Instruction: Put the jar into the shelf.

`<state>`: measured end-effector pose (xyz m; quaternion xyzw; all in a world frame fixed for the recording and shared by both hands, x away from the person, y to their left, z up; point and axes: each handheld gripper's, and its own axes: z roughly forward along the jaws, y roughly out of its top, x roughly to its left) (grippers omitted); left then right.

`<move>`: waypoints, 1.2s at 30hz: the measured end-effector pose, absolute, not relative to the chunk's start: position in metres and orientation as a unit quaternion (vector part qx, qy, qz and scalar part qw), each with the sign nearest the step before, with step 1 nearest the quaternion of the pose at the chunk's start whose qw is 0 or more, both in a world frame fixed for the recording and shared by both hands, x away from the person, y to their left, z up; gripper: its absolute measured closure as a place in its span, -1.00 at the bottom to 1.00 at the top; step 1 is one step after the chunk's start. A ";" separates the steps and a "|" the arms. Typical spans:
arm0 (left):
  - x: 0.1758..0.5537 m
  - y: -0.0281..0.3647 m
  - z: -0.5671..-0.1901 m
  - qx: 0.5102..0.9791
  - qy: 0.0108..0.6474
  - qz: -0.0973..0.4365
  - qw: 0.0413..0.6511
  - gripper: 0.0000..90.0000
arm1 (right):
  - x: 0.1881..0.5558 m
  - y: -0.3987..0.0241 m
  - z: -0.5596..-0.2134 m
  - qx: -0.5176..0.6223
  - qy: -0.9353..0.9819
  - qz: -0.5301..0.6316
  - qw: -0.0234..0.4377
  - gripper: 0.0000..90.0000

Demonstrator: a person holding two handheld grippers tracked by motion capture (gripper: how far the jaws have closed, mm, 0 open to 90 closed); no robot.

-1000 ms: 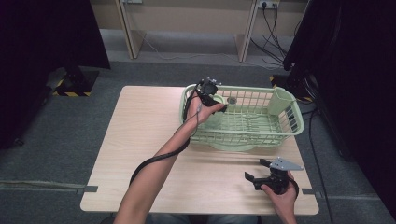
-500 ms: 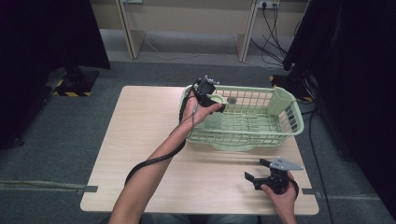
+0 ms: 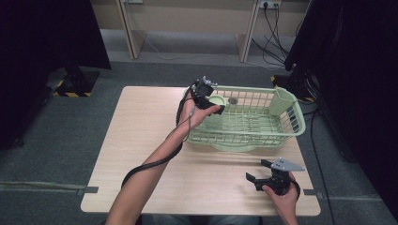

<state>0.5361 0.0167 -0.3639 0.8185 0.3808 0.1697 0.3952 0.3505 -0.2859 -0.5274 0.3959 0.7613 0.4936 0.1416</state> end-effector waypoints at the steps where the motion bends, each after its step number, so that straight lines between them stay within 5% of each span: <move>1: 0.535 0.018 -0.364 0.818 0.381 0.170 0.396 -0.93 | 0.351 -0.286 -0.527 0.396 0.761 0.493 0.142 -0.92; 36: 0.504 0.072 -0.362 0.794 0.382 0.180 0.438 -0.93 | 0.351 -0.286 -0.527 0.398 0.760 0.494 0.142 -0.92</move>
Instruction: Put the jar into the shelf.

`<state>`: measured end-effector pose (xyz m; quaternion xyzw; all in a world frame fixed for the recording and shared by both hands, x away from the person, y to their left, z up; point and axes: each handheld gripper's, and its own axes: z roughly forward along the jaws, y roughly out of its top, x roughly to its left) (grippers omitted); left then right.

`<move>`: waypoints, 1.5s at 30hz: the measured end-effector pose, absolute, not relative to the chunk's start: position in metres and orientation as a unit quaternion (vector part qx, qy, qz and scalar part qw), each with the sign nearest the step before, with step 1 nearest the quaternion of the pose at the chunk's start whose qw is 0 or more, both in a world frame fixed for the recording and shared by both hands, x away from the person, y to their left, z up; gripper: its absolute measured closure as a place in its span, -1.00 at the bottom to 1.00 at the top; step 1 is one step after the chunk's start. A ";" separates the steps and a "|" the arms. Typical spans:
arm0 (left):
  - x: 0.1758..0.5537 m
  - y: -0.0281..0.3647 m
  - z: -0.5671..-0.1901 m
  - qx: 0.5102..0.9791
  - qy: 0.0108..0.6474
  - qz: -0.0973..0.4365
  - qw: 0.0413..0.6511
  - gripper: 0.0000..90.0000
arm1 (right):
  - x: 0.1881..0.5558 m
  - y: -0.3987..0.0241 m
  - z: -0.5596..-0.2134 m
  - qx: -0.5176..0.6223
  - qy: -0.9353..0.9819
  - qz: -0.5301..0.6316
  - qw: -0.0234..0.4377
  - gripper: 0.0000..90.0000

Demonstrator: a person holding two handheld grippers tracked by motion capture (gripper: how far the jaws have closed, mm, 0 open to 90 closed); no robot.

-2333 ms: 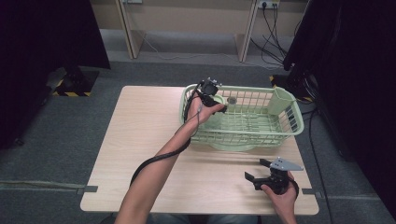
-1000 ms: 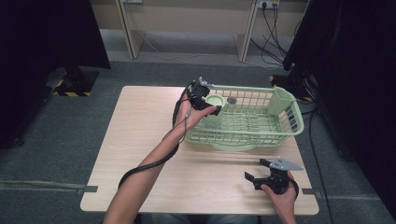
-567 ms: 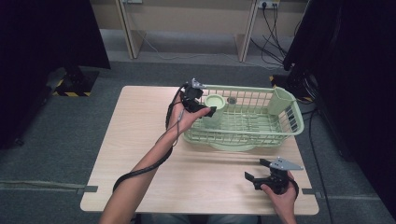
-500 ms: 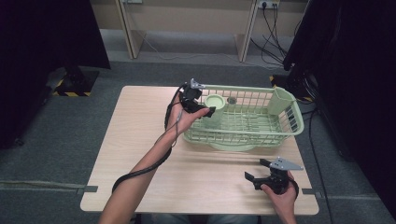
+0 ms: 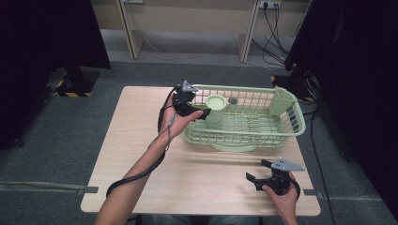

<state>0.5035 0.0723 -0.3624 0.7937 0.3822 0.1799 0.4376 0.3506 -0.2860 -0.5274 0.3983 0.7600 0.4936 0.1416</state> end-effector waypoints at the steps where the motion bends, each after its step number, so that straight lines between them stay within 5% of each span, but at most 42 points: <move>1: 0.503 0.074 -0.363 0.793 0.382 0.181 0.439 -0.93 | 0.351 -0.286 -0.527 0.398 0.760 0.493 0.142 -0.92; 45: 0.474 0.152 -0.387 0.748 0.430 0.188 0.470 -0.93 | 0.350 -0.285 -0.528 0.398 0.761 0.492 0.145 -0.92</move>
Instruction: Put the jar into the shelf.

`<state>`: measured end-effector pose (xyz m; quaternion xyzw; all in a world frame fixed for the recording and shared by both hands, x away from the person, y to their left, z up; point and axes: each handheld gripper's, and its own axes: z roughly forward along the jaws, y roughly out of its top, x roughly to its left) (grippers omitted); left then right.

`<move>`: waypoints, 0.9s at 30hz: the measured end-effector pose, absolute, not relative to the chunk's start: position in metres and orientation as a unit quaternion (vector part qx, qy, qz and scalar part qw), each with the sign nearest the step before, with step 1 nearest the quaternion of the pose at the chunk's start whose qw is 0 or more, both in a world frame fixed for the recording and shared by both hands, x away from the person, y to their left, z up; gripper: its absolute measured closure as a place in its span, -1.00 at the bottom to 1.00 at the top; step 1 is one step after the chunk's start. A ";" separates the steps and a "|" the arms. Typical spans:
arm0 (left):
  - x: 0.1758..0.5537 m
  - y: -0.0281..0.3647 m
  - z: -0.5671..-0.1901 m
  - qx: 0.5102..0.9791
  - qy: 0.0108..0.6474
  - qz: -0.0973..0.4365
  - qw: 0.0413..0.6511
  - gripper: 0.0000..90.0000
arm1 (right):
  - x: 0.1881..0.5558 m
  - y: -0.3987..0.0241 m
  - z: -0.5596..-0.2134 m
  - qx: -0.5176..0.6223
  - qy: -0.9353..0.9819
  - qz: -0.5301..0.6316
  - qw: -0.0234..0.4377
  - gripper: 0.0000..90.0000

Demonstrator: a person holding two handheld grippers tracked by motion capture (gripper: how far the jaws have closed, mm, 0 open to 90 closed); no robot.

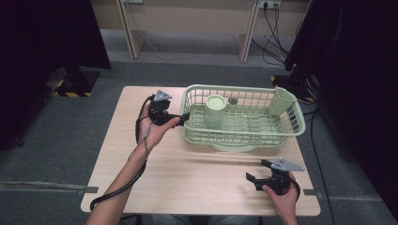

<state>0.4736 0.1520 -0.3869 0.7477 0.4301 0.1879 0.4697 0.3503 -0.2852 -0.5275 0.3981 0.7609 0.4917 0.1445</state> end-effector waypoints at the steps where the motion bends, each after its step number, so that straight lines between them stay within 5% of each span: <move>1: 0.474 0.152 -0.387 0.748 0.430 0.188 0.470 -0.93 | 0.350 -0.285 -0.528 0.398 0.761 0.492 0.145 -0.92; 27: 0.462 0.191 -0.409 0.724 0.463 0.191 0.475 -0.94 | 0.350 -0.285 -0.528 0.398 0.761 0.491 0.145 -0.92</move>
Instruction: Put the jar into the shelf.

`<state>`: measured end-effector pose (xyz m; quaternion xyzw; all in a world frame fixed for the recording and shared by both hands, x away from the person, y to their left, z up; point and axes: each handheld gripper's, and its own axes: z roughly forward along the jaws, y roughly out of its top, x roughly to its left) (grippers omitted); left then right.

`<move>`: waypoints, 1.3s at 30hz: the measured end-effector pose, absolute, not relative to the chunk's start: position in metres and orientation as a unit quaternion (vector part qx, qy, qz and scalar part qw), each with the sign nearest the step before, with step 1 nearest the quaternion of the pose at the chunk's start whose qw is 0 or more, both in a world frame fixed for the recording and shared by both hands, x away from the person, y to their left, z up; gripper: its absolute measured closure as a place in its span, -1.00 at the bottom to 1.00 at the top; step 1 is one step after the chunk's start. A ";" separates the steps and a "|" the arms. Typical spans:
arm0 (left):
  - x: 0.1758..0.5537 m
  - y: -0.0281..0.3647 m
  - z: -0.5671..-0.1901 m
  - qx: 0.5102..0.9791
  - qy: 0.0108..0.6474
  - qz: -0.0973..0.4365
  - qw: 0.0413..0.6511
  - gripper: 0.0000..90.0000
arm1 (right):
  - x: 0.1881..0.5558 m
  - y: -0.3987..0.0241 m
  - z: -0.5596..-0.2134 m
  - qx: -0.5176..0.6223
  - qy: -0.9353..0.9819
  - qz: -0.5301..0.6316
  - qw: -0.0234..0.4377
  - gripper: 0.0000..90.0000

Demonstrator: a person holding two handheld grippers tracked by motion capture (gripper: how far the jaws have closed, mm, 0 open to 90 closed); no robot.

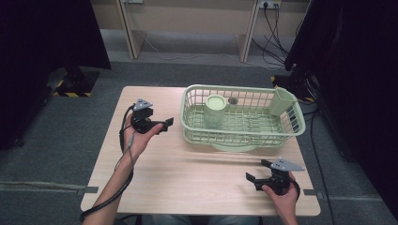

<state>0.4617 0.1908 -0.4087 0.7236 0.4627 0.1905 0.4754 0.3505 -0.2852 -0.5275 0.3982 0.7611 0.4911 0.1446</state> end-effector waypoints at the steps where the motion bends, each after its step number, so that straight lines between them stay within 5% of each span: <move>1: 0.461 0.192 -0.409 0.724 0.464 0.190 0.475 -0.94 | 0.350 -0.285 -0.528 0.398 0.761 0.491 0.145 -0.92; 39: 0.437 0.228 -0.433 0.707 0.481 0.199 0.479 -0.94 | 0.351 -0.285 -0.528 0.399 0.762 0.490 0.146 -0.92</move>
